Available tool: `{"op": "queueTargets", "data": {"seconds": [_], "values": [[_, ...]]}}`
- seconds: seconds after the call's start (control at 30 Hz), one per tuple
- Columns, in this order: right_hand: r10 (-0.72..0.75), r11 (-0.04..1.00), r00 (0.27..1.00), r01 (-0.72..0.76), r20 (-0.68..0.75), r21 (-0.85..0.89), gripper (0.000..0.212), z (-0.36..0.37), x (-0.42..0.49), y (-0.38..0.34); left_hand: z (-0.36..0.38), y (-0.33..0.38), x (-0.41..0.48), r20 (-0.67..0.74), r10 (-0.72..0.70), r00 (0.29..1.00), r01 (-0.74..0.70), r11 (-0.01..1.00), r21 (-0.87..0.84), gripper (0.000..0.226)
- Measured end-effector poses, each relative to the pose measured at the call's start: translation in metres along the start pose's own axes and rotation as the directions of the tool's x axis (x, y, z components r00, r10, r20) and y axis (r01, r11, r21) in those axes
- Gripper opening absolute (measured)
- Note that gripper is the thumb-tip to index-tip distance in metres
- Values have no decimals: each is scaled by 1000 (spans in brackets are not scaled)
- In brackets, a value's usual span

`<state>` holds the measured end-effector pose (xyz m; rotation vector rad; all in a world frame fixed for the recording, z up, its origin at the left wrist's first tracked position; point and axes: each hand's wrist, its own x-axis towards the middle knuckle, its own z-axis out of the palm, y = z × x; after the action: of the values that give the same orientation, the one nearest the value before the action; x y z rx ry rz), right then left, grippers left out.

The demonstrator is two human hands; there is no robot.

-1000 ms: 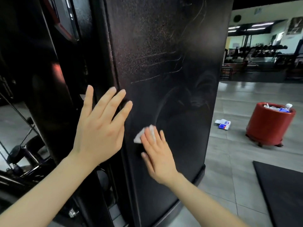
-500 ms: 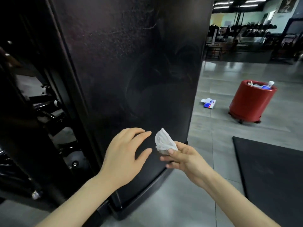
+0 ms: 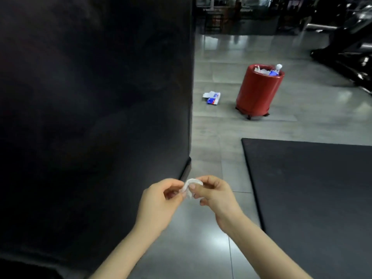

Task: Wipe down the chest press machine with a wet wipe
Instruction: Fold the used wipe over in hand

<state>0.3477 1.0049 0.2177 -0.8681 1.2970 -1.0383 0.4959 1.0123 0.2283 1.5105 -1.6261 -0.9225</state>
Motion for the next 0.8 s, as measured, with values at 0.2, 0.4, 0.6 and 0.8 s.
{"op": "queueTargets", "data": {"seconds": [0.2,0.4,0.6,0.8], "values": [[173,980,968,-151,-181,127,7,-42,-43,-65,23,91,0,171,-18,985,21,1000,-18,27],[318,909,942,-270,-109,316,17,-99,-98,-167,29,209,11,229,-107,968,124,990,-63,24],[367,904,919,-314,-147,292,14,-148,-132,-293,27,343,36,333,-249,909,285,957,-61,16],[334,942,894,-306,-300,137,12,-187,-125,-396,29,437,81,345,-297,890,299,953,49,16]]}}
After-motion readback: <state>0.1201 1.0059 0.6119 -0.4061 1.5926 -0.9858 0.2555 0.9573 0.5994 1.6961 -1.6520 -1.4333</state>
